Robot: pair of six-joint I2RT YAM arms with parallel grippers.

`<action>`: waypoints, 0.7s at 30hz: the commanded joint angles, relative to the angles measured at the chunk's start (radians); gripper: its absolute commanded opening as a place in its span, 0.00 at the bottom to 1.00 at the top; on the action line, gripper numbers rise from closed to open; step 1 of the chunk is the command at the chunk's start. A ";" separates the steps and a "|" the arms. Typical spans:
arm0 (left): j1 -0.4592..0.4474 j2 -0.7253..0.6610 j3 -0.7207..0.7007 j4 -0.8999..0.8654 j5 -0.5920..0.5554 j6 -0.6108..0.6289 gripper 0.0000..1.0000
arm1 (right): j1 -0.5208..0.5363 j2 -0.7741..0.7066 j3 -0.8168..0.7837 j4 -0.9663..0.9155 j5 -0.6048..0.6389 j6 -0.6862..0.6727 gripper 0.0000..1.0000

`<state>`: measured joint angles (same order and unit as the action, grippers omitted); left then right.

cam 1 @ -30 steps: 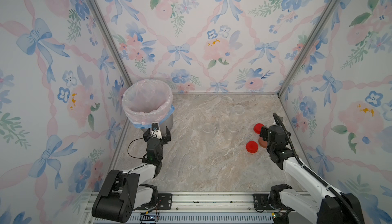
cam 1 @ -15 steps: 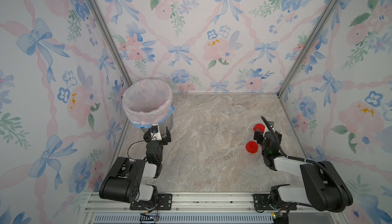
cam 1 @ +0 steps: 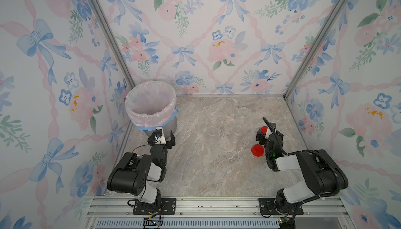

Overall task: Empty moldy peanuts from jars
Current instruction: Reset both arms

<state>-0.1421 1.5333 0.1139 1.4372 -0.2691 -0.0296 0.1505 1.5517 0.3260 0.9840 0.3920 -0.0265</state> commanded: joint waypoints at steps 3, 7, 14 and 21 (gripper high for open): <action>0.000 0.021 0.012 0.041 -0.011 -0.010 0.98 | -0.034 0.001 0.040 -0.020 -0.032 0.029 0.98; 0.003 0.022 0.018 0.032 -0.058 -0.032 0.98 | -0.037 0.002 0.039 -0.016 -0.036 0.031 0.98; 0.004 0.022 0.024 0.020 -0.078 -0.042 0.98 | -0.037 0.002 0.039 -0.016 -0.037 0.031 0.97; 0.009 0.022 0.033 0.000 -0.102 -0.057 0.98 | -0.056 -0.001 0.048 -0.041 -0.082 0.040 0.98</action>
<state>-0.1410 1.5444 0.1295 1.4422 -0.3477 -0.0647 0.1097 1.5524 0.3534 0.9482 0.3397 -0.0063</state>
